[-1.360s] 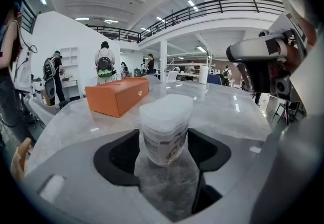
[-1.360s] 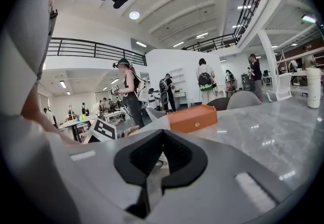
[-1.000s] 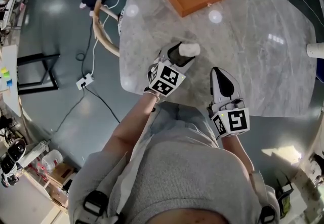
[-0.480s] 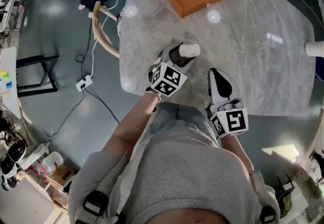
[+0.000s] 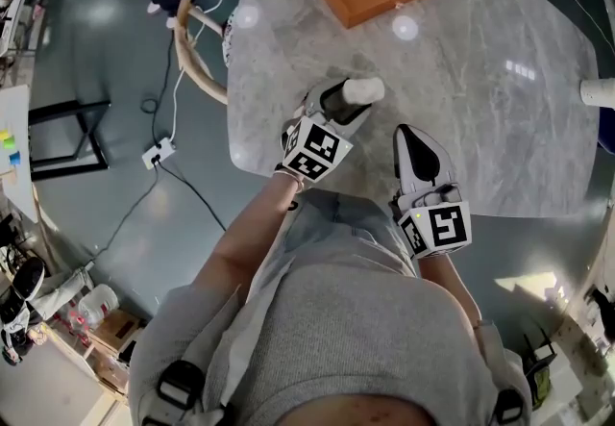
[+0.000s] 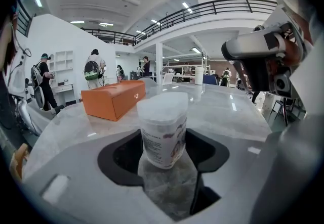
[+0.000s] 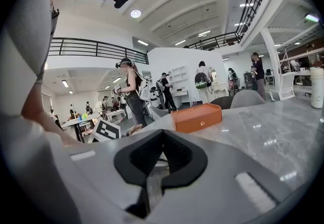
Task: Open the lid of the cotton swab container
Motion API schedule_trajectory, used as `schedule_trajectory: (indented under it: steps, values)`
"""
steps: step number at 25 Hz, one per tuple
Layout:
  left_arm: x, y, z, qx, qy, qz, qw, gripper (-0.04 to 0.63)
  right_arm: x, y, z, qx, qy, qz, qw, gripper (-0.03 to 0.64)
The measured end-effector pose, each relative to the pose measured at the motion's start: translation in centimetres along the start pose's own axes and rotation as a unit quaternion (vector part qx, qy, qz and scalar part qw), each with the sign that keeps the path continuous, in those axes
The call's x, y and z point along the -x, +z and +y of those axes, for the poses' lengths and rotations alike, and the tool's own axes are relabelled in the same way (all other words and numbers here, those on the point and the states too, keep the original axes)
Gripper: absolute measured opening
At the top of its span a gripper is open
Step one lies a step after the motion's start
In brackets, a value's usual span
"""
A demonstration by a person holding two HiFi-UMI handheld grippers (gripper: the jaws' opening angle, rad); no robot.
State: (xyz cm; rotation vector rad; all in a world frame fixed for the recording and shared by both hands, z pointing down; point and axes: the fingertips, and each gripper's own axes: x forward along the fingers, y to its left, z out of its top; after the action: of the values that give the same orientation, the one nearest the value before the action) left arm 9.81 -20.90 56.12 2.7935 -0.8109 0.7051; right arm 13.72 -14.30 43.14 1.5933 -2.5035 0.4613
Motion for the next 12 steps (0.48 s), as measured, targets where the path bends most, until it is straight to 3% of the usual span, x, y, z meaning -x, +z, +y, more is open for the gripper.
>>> schedule_trajectory:
  steps: [12]
  values:
    - [1.6,1.5,-0.6,0.009,-0.004,-0.046,0.9989,0.261,-0.1,0.6,0.6,0.009,0.007,-0.005,1.0,-0.003]
